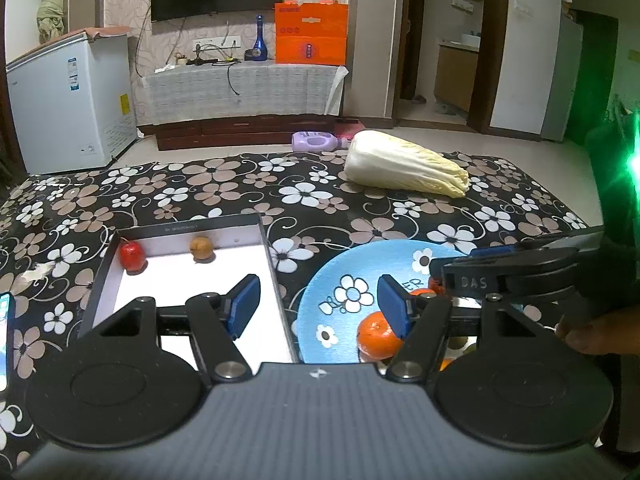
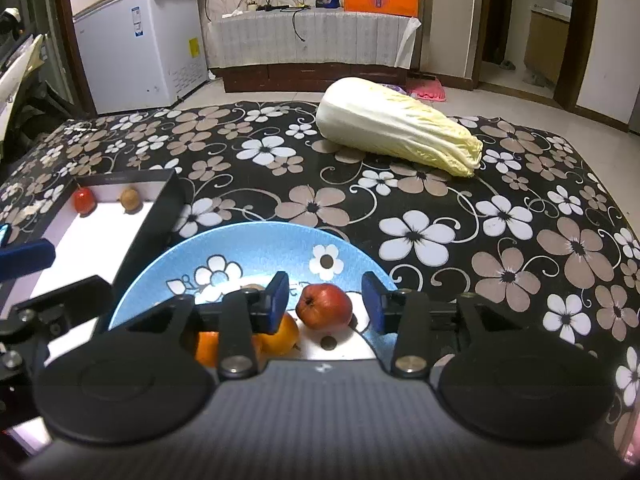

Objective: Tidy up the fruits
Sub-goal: 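Lower the large red tomato and open the right gripper over the plate, then grasp the brown round fruit with the right gripper while the left gripper returns to the tray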

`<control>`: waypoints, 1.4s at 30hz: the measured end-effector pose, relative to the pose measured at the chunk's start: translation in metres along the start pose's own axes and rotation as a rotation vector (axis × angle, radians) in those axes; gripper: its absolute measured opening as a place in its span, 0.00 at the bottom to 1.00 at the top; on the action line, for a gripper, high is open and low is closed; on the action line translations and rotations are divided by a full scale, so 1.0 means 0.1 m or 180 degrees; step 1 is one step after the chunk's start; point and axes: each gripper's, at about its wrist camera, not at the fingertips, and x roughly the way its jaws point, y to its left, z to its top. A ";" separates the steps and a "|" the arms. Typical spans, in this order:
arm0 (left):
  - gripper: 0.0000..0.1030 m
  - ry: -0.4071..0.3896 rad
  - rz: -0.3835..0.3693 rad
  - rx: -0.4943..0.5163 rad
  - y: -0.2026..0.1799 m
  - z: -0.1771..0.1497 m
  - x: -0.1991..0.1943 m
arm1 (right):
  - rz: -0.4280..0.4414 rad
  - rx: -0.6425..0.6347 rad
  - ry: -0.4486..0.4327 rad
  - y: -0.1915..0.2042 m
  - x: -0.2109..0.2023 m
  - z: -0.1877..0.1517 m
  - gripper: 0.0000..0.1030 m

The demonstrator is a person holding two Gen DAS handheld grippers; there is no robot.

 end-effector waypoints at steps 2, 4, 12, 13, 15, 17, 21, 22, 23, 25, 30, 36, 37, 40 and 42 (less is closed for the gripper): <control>0.68 -0.0004 0.0015 -0.0014 0.04 0.00 -0.01 | 0.0001 0.0007 -0.0035 0.00 -0.02 0.01 0.42; 0.68 -0.0008 0.0038 -0.0030 0.07 0.01 -0.02 | 0.0005 0.0009 -0.0056 0.02 -0.03 0.02 0.42; 0.68 0.0005 0.0197 -0.0109 0.28 0.02 -0.04 | 0.0178 -0.0024 -0.0261 0.17 -0.11 0.07 0.42; 0.68 0.0005 0.0220 -0.0117 0.32 0.02 -0.04 | 0.0225 -0.0044 -0.0303 0.21 -0.13 0.08 0.42; 0.68 0.0004 0.0266 -0.0135 0.39 0.02 -0.06 | 0.0308 -0.0093 -0.0361 0.29 -0.15 0.10 0.42; 0.68 0.0004 0.0322 -0.0158 0.48 0.02 -0.08 | 0.0453 -0.0126 -0.0421 0.38 -0.17 0.12 0.42; 0.68 0.0002 0.0434 -0.0215 0.69 0.03 -0.10 | 0.0720 -0.0250 -0.0494 0.61 -0.18 0.17 0.42; 0.68 0.0005 0.0466 -0.0210 0.75 0.03 -0.10 | 0.0775 -0.0279 -0.0511 0.67 -0.18 0.18 0.42; 0.68 0.0012 0.0499 -0.0203 0.79 0.04 -0.10 | 0.0823 -0.0293 -0.0516 0.72 -0.18 0.19 0.42; 0.68 0.0040 0.0556 -0.0172 0.91 0.04 -0.08 | 0.0939 -0.0302 -0.0501 0.82 -0.16 0.24 0.41; 0.68 0.0144 0.0636 -0.0174 1.16 0.01 -0.08 | 0.1064 -0.0417 -0.0341 1.12 0.04 0.35 0.41; 0.68 0.0146 0.0617 -0.0297 1.36 -0.01 -0.16 | 0.1091 -0.0545 0.0004 1.49 0.52 0.48 0.40; 0.68 0.0157 0.0616 -0.0309 1.38 -0.01 -0.17 | 0.1078 -0.0558 0.0057 1.54 0.60 0.50 0.40; 0.68 0.0179 0.0590 -0.0365 1.44 0.01 -0.16 | 0.1001 -0.0635 0.0169 1.68 0.80 0.55 0.40; 0.68 0.0173 0.0573 -0.0402 1.46 0.02 -0.15 | 0.0918 -0.0687 0.0223 1.76 0.90 0.58 0.40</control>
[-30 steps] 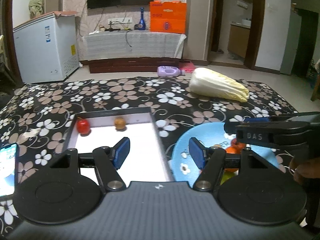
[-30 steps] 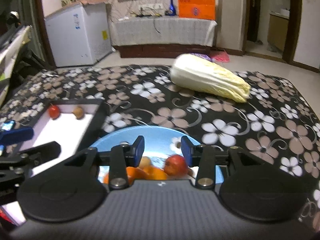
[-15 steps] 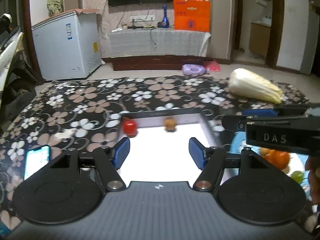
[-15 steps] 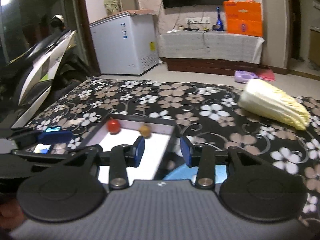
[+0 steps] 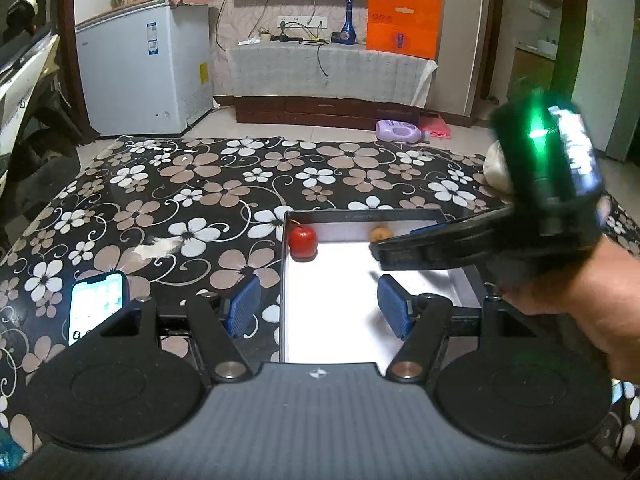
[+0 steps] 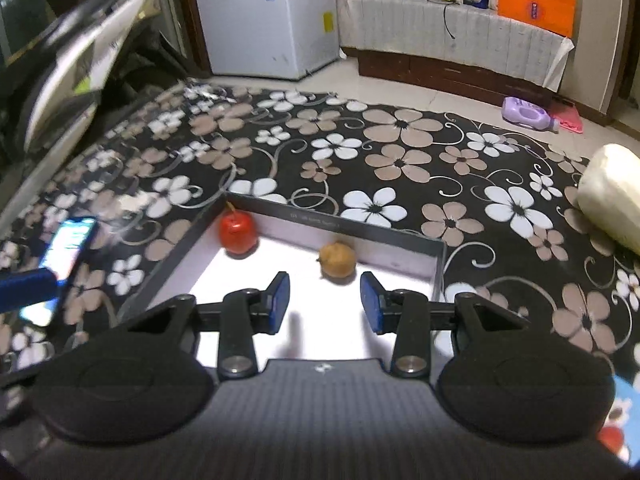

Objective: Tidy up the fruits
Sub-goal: 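Grasp the brown round fruit with the right gripper while the left gripper returns to the tray, then grasp the small red tomato in the tray with the left gripper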

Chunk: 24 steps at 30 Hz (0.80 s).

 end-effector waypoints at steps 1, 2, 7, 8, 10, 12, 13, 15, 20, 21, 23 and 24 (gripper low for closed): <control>0.68 0.0005 -0.0013 -0.0020 0.01 0.01 0.01 | -0.0026 -0.0005 0.0034 0.01 0.05 0.02 0.40; 0.68 0.0013 -0.0029 -0.0045 0.01 0.02 0.01 | -0.0073 -0.0022 0.0084 0.02 0.11 0.04 0.40; 0.68 0.0027 -0.0073 -0.0112 0.03 0.05 0.04 | -0.0223 -0.0099 0.0191 0.04 0.31 0.10 0.39; 0.68 0.0028 -0.0070 -0.0114 0.02 0.05 0.04 | -0.0247 -0.0120 0.0216 0.05 0.34 0.11 0.36; 0.68 0.0040 -0.0059 -0.0122 0.03 0.05 0.06 | -0.0246 -0.0106 0.0212 0.04 0.38 0.12 0.34; 0.68 0.0062 -0.0033 -0.0137 0.03 0.05 0.09 | -0.0221 -0.0082 0.0221 0.03 0.39 0.14 0.30; 0.68 0.0080 -0.0031 -0.0148 0.03 0.06 0.11 | -0.0206 -0.0124 0.0198 0.03 0.38 0.13 0.28; 0.68 0.0101 -0.0023 -0.0172 0.02 0.06 0.15 | -0.0194 -0.0153 0.0188 0.02 0.35 0.11 0.26; 0.67 0.0142 -0.0068 -0.0195 -0.05 0.07 0.26 | -0.0037 -0.0037 0.0014 -0.08 -0.04 0.04 0.26; 0.67 0.0159 -0.0069 -0.0214 -0.08 0.08 0.30 | -0.0019 -0.0044 -0.0026 -0.09 -0.13 0.02 0.26; 0.67 0.0195 -0.0052 -0.0236 -0.13 0.09 0.37 | 0.0019 0.0021 -0.0159 -0.14 -0.37 -0.04 0.26; 0.67 0.0203 -0.0004 -0.0228 -0.17 0.10 0.42 | 0.0042 0.0071 -0.0219 -0.17 -0.46 -0.05 0.26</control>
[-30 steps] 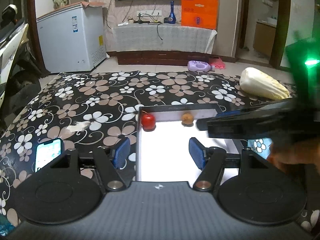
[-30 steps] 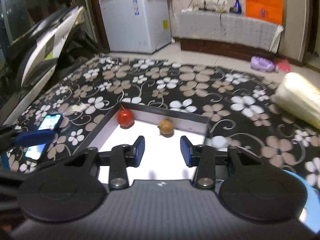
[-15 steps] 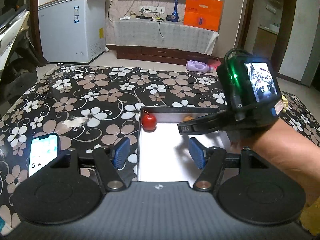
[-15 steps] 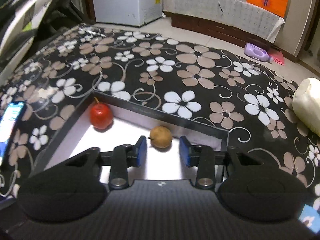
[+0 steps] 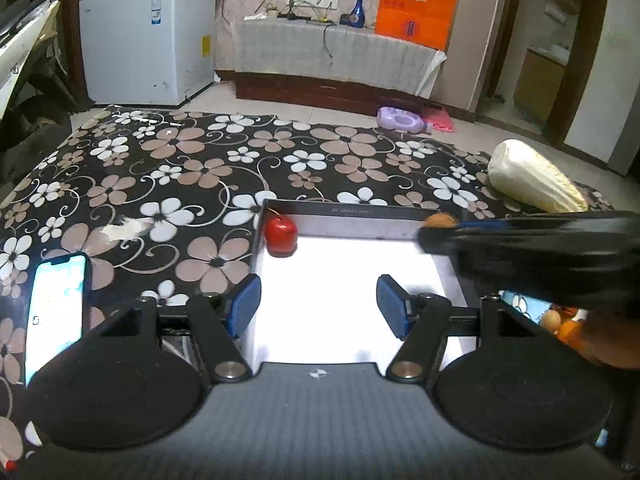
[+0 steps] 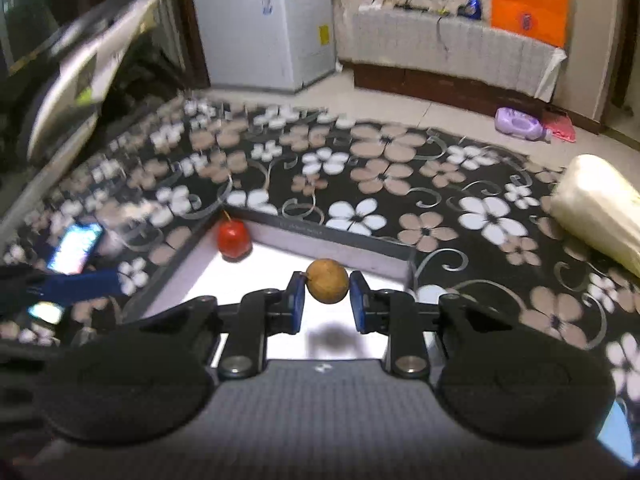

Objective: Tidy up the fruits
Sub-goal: 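Grasp the small red tomato in the tray with the left gripper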

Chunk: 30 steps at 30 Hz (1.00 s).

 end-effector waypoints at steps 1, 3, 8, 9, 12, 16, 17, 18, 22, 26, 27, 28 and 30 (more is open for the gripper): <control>0.67 -0.0017 0.0094 0.0035 -0.06 0.01 0.04 | 0.0028 0.0047 -0.0064 -0.03 -0.09 -0.01 0.26; 0.67 -0.0082 0.0277 0.0165 -0.17 0.05 0.15 | 0.0058 0.0131 -0.0203 -0.10 -0.27 -0.01 0.26; 0.67 -0.0182 0.0808 0.0635 -0.46 0.08 0.50 | 0.0149 0.0148 -0.0306 -0.23 -0.42 -0.03 0.26; 0.67 -0.0174 0.0838 0.0689 -0.50 0.08 0.56 | 0.0156 0.0145 -0.0308 -0.26 -0.42 -0.04 0.26; 0.67 -0.0171 0.0914 0.0808 -0.60 0.08 0.70 | 0.0172 0.0157 -0.0335 -0.34 -0.46 -0.04 0.26; 0.67 -0.0130 0.0911 0.0872 -0.64 0.11 0.84 | 0.0179 0.0187 -0.0344 -0.41 -0.46 -0.03 0.26; 0.67 -0.0136 0.0878 0.0873 -0.64 0.11 0.85 | 0.0176 0.0176 -0.0341 -0.41 -0.46 -0.03 0.26; 0.67 -0.0144 0.0818 0.0867 -0.64 0.12 0.87 | 0.0175 0.0157 -0.0334 -0.41 -0.45 -0.03 0.26; 0.67 -0.0154 0.0964 0.0885 -0.62 0.14 0.92 | 0.0166 0.0137 -0.0328 -0.41 -0.43 -0.03 0.26; 0.67 0.0001 0.0941 0.0796 -0.53 0.15 1.02 | 0.0186 0.0129 -0.0325 -0.39 -0.42 -0.03 0.26; 0.67 0.0020 0.0915 0.0775 -0.51 0.16 1.04 | 0.0189 0.0124 -0.0325 -0.39 -0.42 -0.03 0.26; 0.67 0.0038 0.0901 0.0760 -0.49 0.17 1.06 | 0.0190 0.0125 -0.0329 -0.38 -0.42 -0.02 0.26; 0.68 0.0096 0.0855 0.0699 -0.43 0.18 1.11 | 0.0200 0.0123 -0.0330 -0.37 -0.41 -0.02 0.26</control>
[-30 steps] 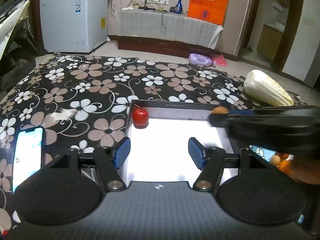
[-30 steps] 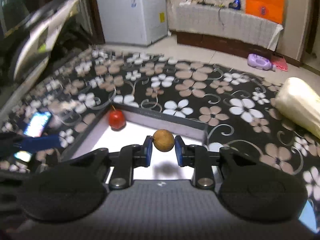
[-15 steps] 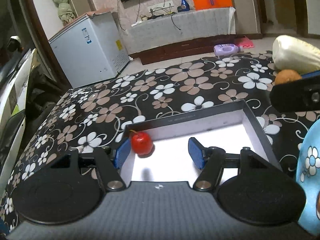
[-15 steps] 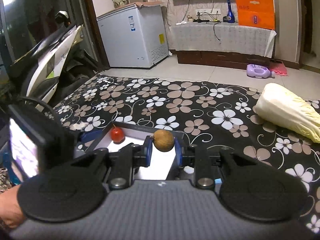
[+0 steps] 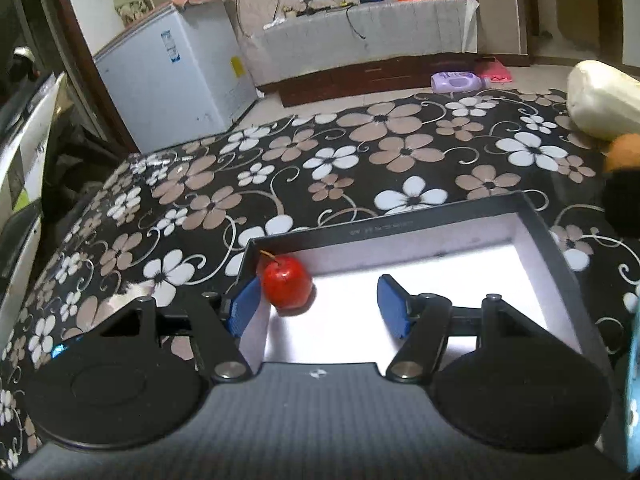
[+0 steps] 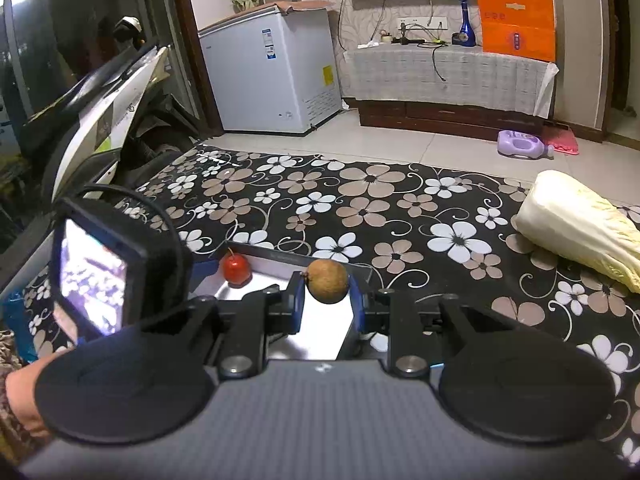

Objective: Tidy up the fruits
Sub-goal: 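Grasp the small red tomato in the tray with the left gripper, then carry the small red tomato and brown fruit over the blue plate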

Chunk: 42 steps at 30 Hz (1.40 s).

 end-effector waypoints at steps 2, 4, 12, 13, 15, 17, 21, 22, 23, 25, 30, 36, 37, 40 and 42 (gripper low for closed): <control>0.69 0.0035 -0.0104 -0.0081 0.05 0.00 0.03 | -0.0005 -0.0016 -0.0009 0.02 0.00 0.00 0.26; 0.69 0.0018 -0.0200 -0.0059 0.06 -0.01 0.02 | -0.0007 -0.0014 -0.0012 0.01 0.00 0.01 0.26; 0.70 -0.0052 -0.0869 -0.0389 0.39 -0.06 -0.12 | -0.0020 0.0022 -0.0050 -0.01 0.01 0.05 0.26; 0.69 0.0008 -0.0878 -0.0425 0.42 -0.08 -0.09 | -0.0018 0.0029 -0.0054 -0.01 0.01 0.05 0.26; 0.69 0.0044 -0.0927 -0.0448 0.45 -0.10 -0.06 | -0.0003 0.0032 -0.0044 0.00 0.04 0.05 0.26; 0.69 0.0026 -0.0880 -0.0409 0.42 -0.11 -0.05 | 0.0024 0.0034 -0.0040 0.02 0.06 0.06 0.26; 0.69 0.0071 -0.0801 -0.0339 0.34 -0.09 0.02 | 0.0084 0.0043 -0.0045 0.03 0.08 0.08 0.26; 0.68 0.0064 -0.0749 -0.0304 0.30 -0.09 0.03 | 0.0097 0.0047 -0.0041 0.03 0.09 0.08 0.26; 0.67 0.0067 -0.0690 -0.0271 0.26 -0.09 0.05 | 0.0106 0.0047 -0.0037 0.03 0.09 0.08 0.26; 0.61 0.0044 -0.0665 -0.0308 0.23 -0.08 0.07 | 0.0109 0.0051 -0.0031 0.02 0.09 0.08 0.26; 0.32 0.0012 -0.0587 -0.0412 0.25 -0.04 0.11 | 0.0098 0.0076 -0.0040 -0.03 0.07 0.08 0.26; 0.32 0.0057 -0.0641 -0.0494 0.31 -0.04 0.08 | 0.0100 0.0079 -0.0018 -0.06 0.07 0.06 0.26; 0.32 0.0069 -0.0652 -0.0532 0.32 -0.04 0.07 | 0.0098 0.0080 -0.0013 -0.07 0.07 0.06 0.26; 0.32 0.0071 -0.0644 -0.0584 0.34 -0.05 0.00 | 0.0084 0.0064 0.0016 -0.06 0.10 0.04 0.26; 0.32 0.0078 -0.0639 -0.0603 0.34 -0.07 -0.07 | 0.0070 0.0061 0.0041 -0.06 0.13 0.03 0.26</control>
